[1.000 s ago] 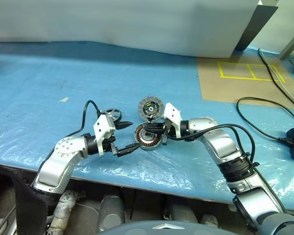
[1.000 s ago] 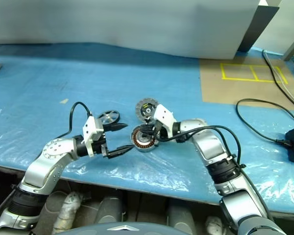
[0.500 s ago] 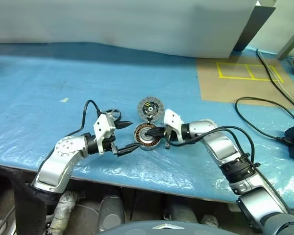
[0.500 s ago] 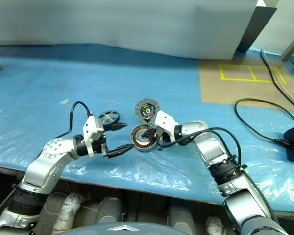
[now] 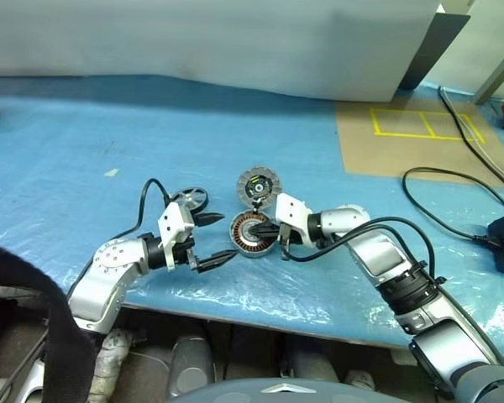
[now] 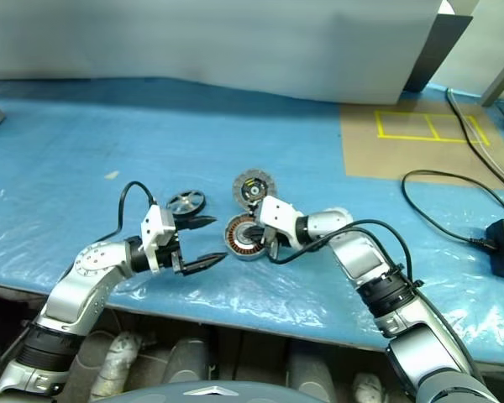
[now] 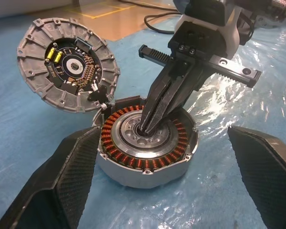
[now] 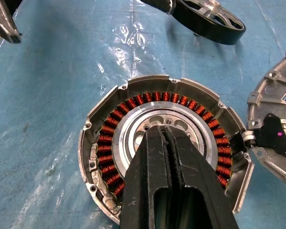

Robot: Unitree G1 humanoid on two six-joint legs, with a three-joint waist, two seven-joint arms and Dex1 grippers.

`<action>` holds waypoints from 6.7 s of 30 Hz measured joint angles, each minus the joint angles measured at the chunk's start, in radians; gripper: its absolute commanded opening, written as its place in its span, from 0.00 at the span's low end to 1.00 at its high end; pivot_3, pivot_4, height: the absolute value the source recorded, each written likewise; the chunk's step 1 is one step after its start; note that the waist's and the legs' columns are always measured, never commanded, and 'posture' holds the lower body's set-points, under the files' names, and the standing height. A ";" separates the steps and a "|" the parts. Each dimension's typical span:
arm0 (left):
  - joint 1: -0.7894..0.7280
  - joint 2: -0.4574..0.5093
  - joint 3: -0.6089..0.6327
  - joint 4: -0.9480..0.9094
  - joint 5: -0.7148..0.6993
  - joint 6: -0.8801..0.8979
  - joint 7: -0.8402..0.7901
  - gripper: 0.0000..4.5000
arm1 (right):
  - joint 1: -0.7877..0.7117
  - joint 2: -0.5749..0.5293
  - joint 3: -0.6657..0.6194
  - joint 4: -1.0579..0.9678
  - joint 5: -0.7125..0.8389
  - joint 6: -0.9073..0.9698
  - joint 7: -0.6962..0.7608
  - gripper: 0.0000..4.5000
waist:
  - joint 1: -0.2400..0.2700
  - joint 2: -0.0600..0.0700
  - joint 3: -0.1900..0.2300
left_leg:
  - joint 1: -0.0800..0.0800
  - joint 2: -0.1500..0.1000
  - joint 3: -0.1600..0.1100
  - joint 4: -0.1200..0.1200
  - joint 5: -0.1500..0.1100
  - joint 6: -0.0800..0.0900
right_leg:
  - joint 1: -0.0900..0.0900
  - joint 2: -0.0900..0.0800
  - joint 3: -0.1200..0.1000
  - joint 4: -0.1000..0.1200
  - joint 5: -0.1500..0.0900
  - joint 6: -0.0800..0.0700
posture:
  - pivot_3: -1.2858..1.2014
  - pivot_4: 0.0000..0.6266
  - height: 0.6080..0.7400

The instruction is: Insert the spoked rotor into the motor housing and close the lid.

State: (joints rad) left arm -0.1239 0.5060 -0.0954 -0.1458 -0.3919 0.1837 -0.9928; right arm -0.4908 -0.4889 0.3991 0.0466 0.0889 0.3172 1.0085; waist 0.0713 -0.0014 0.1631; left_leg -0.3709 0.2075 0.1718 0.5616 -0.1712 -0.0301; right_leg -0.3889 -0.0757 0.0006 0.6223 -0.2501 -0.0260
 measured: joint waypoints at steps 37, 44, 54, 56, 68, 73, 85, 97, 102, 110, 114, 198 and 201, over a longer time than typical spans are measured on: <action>-0.031 -0.015 -0.009 -0.004 0.007 0.019 0.001 1.00 | -0.006 0.038 -0.033 -0.002 0.072 0.128 -0.029 0.01 | -0.001 0.000 0.000 | -0.014 0.001 0.001 -0.001 0.003 -0.004 | -0.015 0.001 -0.001 0.001 0.001 -0.001 | 0.52 0.24 1.00; -0.093 -0.044 0.012 -0.049 -0.007 0.091 0.100 1.00 | 0.022 0.034 -0.065 -0.009 0.091 0.121 -0.015 0.01 | -0.002 -0.001 -0.001 | -0.007 0.001 0.001 0.000 0.002 -0.002 | -0.008 0.001 0.000 0.001 0.001 -0.001 | 0.52 0.24 1.00; -0.222 0.052 0.159 0.004 -0.028 0.178 0.196 1.00 | 0.044 -0.018 -0.142 -0.123 0.187 0.251 0.010 0.01 | -0.005 -0.001 -0.001 | -0.014 0.002 0.000 -0.001 0.003 -0.004 | -0.015 0.003 -0.001 0.001 0.001 -0.001 | 0.52 0.24 1.00; -0.249 0.143 0.191 0.022 -0.061 0.222 0.126 1.00 | 0.048 -0.016 -0.141 -0.120 0.184 0.250 0.002 0.01 | -0.004 -0.001 -0.001 | -0.014 0.001 0.001 -0.001 0.003 -0.004 | -0.015 0.003 0.000 0.000 0.001 -0.001 | 0.52 0.24 1.00; -0.538 0.418 0.050 0.617 0.141 -0.124 -0.402 1.00 | 0.084 -0.004 -0.142 -0.103 0.166 0.236 -0.052 0.01 | 0.032 -0.001 0.001 | -0.014 -0.001 0.001 0.001 0.003 -0.004 | -0.013 -0.001 -0.001 0.001 0.001 -0.001 | 0.52 0.24 1.00; -0.725 0.311 -0.031 0.817 0.237 -0.275 -0.476 1.00 | 0.098 0.000 -0.142 -0.110 0.163 0.230 -0.064 0.01 | 0.029 -0.001 0.001 | -0.014 0.000 0.001 0.000 0.003 -0.005 | -0.014 0.000 -0.001 0.001 0.001 -0.001 | 0.52 0.24 1.00; -0.928 0.137 -0.148 1.177 0.415 -0.446 -0.569 1.00 | 0.161 -0.022 -0.210 -0.262 0.219 0.279 -0.100 0.01 | 0.035 -0.003 0.002 | -0.018 0.000 -0.001 -0.001 0.003 -0.005 | -0.016 0.000 -0.005 0.001 0.003 0.003 | 0.52 0.24 1.00; -0.986 0.085 -0.148 1.312 0.492 -0.458 -0.540 1.00 | 0.190 -0.166 -0.311 -0.520 0.339 0.372 -0.095 0.01 | 0.039 -0.004 0.002 | -0.017 0.000 -0.001 -0.001 0.003 -0.005 | -0.015 0.000 -0.005 0.001 0.003 0.003 | 0.52 0.24 1.00; -1.006 0.046 -0.148 1.349 0.517 -0.459 -0.486 1.00 | 0.194 -0.173 -0.269 -0.537 0.307 0.362 -0.125 0.01 | 0.039 -0.005 0.003 | -0.017 0.000 -0.001 -0.001 0.003 -0.005 | -0.015 0.000 -0.005 0.001 0.003 0.003 | 0.52 0.24 1.00; -1.015 0.043 -0.147 1.374 0.541 -0.458 -0.460 1.00 | 0.186 -0.183 -0.265 -0.561 0.303 0.400 -0.164 0.01 | 0.036 -0.005 0.003 | -0.017 0.000 -0.002 -0.001 0.003 -0.005 | -0.015 0.000 -0.005 0.001 0.003 0.004 | 0.52 0.24 1.00; -1.026 0.044 -0.133 1.391 0.542 -0.453 -0.458 0.87 | 0.180 -0.183 -0.263 -0.563 0.303 0.414 -0.180 0.00 | 0.037 -0.005 0.003 | -0.018 0.000 -0.002 -0.001 0.003 -0.005 | -0.015 0.000 -0.005 0.001 0.003 0.004 | 0.52 0.24 1.00; -0.584 -0.069 -0.142 0.529 0.157 -0.134 -0.487 0.30 | 0.225 -0.192 -0.293 -0.484 0.270 0.345 -0.217 0.00 | 0.050 -0.005 0.006 | -0.016 0.000 -0.001 -0.001 0.003 -0.005 | -0.015 0.000 -0.004 0.001 0.002 0.002 | 0.52 0.24 1.00; -0.584 -0.069 -0.156 0.534 0.181 -0.149 -0.490 0.30 | 0.234 -0.192 -0.293 -0.491 0.269 0.345 -0.226 0.00 | 0.050 -0.005 0.006 | -0.016 0.000 -0.001 -0.001 0.003 -0.005 | -0.015 0.000 -0.004 0.001 0.003 0.003 | 0.52 0.24 1.00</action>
State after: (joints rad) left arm -0.7075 0.4367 -0.2516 0.3887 -0.2113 0.0351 -1.4825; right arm -0.2567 -0.6812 0.1058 -0.4442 0.3578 0.6625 0.7824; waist 0.1214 -0.0066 0.1692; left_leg -0.3872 0.2075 0.1703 0.5606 -0.1684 -0.0349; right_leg -0.4037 -0.0756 -0.0034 0.6230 -0.2472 -0.0230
